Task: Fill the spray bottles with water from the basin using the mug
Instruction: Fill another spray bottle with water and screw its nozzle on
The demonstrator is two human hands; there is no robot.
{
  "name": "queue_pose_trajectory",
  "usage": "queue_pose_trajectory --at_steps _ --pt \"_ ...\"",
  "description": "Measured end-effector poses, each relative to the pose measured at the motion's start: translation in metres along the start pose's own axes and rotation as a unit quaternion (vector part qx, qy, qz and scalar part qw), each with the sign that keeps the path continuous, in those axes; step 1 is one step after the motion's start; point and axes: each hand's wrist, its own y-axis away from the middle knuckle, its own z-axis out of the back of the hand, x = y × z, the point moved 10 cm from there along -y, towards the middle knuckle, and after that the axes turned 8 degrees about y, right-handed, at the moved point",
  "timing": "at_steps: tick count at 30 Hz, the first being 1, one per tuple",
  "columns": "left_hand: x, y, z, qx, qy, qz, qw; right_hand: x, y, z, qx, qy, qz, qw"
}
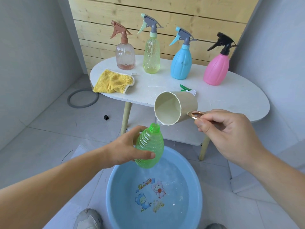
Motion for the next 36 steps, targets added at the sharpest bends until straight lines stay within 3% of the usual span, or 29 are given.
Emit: queue_pose_trajectory --at_steps 36 --pt "0.003 0.0 -0.006 0.005 -0.016 0.0 1.0 0.014 0.001 0.003 -0.053 0.124 0.139 0.981"
